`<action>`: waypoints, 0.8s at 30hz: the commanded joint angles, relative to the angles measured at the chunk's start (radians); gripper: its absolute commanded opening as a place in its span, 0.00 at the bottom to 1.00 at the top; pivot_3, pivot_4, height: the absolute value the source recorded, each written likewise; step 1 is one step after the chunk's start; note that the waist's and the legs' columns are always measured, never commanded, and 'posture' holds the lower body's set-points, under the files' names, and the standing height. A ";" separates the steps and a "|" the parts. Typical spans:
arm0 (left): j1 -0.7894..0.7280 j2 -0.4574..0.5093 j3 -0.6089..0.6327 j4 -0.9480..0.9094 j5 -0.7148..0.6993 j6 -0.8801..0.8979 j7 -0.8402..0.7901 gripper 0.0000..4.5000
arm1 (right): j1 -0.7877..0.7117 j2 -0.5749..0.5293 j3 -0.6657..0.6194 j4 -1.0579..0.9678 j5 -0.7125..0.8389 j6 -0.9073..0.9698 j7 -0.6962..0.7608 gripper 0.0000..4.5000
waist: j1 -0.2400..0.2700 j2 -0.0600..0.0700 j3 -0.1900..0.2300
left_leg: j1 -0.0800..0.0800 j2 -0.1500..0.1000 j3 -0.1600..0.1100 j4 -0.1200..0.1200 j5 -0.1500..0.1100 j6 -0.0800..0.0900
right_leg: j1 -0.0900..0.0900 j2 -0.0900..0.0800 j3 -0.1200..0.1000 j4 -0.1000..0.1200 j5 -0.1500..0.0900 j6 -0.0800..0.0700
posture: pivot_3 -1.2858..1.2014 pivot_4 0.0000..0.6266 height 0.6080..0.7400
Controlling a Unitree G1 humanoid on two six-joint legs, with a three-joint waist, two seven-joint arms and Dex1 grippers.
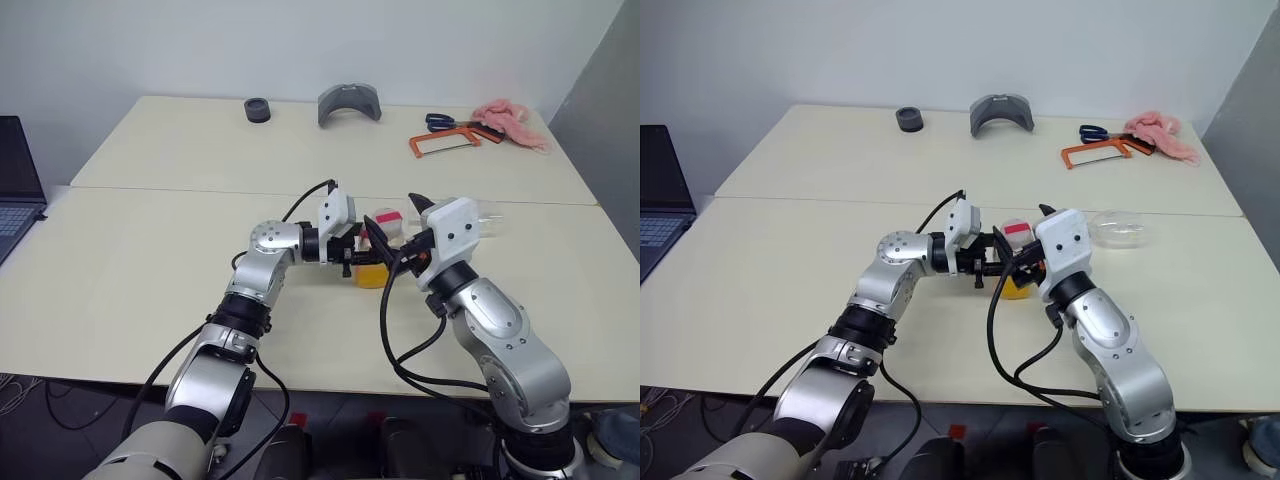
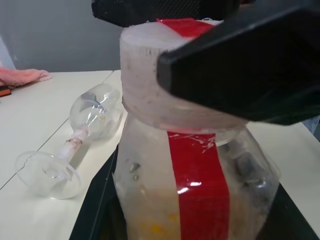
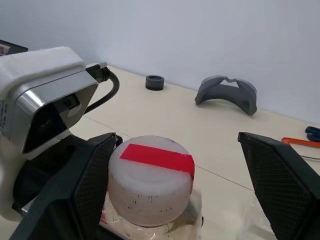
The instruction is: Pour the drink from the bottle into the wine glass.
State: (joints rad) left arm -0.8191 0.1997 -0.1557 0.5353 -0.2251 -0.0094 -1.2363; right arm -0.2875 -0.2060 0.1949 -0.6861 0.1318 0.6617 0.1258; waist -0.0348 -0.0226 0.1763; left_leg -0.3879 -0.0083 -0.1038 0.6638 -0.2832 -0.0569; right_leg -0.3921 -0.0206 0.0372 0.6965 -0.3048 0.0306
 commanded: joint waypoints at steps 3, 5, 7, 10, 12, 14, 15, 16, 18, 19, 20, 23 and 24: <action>-0.030 -0.002 0.001 -0.009 -0.002 -0.028 -0.007 0.38 | -0.005 0.012 -0.001 -0.018 -0.007 -0.022 0.011 0.79 | 0.000 0.000 0.000 | 0.000 0.000 0.000 0.000 0.000 0.000 | 0.000 0.000 0.000 0.000 0.000 0.000 | 0.52 0.24 1.00; -0.028 -0.001 0.002 -0.012 -0.003 -0.025 -0.009 0.38 | 0.001 0.007 0.001 -0.018 -0.001 -0.030 0.029 0.65 | 0.000 0.000 0.000 | 0.000 0.000 0.000 0.000 0.000 0.000 | 0.000 0.000 0.000 0.000 0.000 0.000 | 0.52 0.24 1.00; -0.026 0.000 0.002 -0.015 -0.003 -0.023 -0.010 0.38 | 0.009 0.005 -0.001 -0.017 0.008 -0.039 0.046 0.49 | 0.000 0.000 0.000 | 0.000 0.000 0.000 0.000 0.000 0.000 | 0.000 0.000 0.000 0.000 0.000 0.000 | 0.52 0.24 1.00; -0.024 0.003 0.001 -0.019 -0.005 -0.019 -0.014 0.38 | 0.005 -0.019 -0.020 0.000 0.056 -0.062 0.122 0.41 | 0.000 0.000 0.000 | 0.000 0.000 0.000 0.000 0.000 0.001 | 0.000 0.000 0.000 0.000 0.000 0.000 | 0.52 0.24 1.00; -0.025 0.006 0.000 -0.018 -0.008 -0.015 -0.026 0.38 | -0.016 -0.051 -0.047 0.028 0.117 -0.092 0.215 0.41 | 0.000 0.000 0.000 | 0.000 0.000 0.000 0.000 -0.001 0.001 | 0.000 0.000 0.000 0.000 0.000 0.000 | 0.52 0.24 1.00; -0.031 0.015 -0.003 -0.017 -0.015 -0.009 -0.060 0.38 | -0.068 -0.145 -0.074 0.096 0.171 -0.170 0.392 0.41 | -0.001 0.000 0.000 | 0.000 0.000 0.001 0.000 -0.002 0.003 | 0.000 0.000 0.000 0.000 0.000 0.000 | 0.52 0.24 1.00; -0.037 0.022 -0.004 -0.014 -0.020 -0.006 -0.081 0.38 | -0.107 -0.206 -0.081 0.148 0.197 -0.204 0.500 0.41 | -0.001 0.000 0.000 | 0.001 0.000 0.001 0.000 -0.002 0.004 | 0.000 0.000 0.000 0.000 0.000 0.000 | 0.52 0.24 1.00; -0.043 0.027 -0.004 -0.010 -0.022 -0.004 -0.100 0.38 | -0.147 -0.259 -0.085 0.199 0.223 -0.222 0.599 0.41 | -0.002 0.000 0.000 | 0.001 -0.001 0.002 0.000 -0.002 0.004 | 0.001 0.000 0.000 0.000 0.000 0.000 | 0.52 0.24 1.00; -0.060 0.038 -0.004 0.002 -0.026 -0.005 -0.135 0.38 | -0.243 -0.355 -0.071 0.307 0.282 -0.212 0.791 0.41 | -0.004 0.001 0.001 | 0.003 -0.001 0.003 0.000 -0.002 0.004 | 0.002 0.001 0.000 -0.001 0.000 0.000 | 0.52 0.24 1.00; -0.069 0.041 -0.002 0.010 -0.026 -0.007 -0.147 0.38 | -0.288 -0.383 -0.063 0.348 0.323 -0.174 0.864 0.41 | -0.005 0.002 0.002 | 0.004 -0.001 0.003 0.000 -0.002 0.004 | 0.003 0.001 0.000 -0.001 0.000 0.000 | 0.52 0.24 1.00; -0.074 0.043 -0.001 0.015 -0.025 -0.010 -0.155 0.38 | -0.320 -0.399 -0.055 0.379 0.355 -0.144 0.913 0.41 | -0.005 0.002 0.002 | 0.004 -0.001 0.004 0.000 -0.002 0.004 | 0.003 0.001 0.000 -0.001 0.000 0.000 | 0.52 0.24 1.00; -0.080 0.042 0.005 0.020 -0.022 -0.016 -0.157 0.38 | -0.362 -0.402 -0.039 0.424 0.389 -0.103 0.963 0.41 | -0.005 0.002 0.002 | 0.004 0.000 0.004 -0.001 -0.003 0.004 | 0.003 0.002 -0.002 -0.001 0.000 0.000 | 0.52 0.24 1.00; -0.077 0.041 0.007 0.015 -0.022 -0.014 -0.155 0.38 | -0.361 -0.405 -0.040 0.424 0.392 -0.093 0.969 0.41 | -0.005 0.002 0.002 | 0.004 0.000 0.003 -0.002 -0.002 0.004 | 0.003 0.001 -0.001 -0.001 0.000 -0.001 | 0.52 0.24 1.00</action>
State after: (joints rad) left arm -0.8674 0.2372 -0.1714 0.5681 -0.2290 -0.0108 -1.4096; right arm -0.6506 -0.6121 0.1199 -0.2363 0.4691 0.5423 1.0252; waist -0.0396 -0.0211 0.1783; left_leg -0.3848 -0.0077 -0.1019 0.6622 -0.2857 -0.0525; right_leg -0.3896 -0.0197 0.0358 0.6957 -0.3049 0.0300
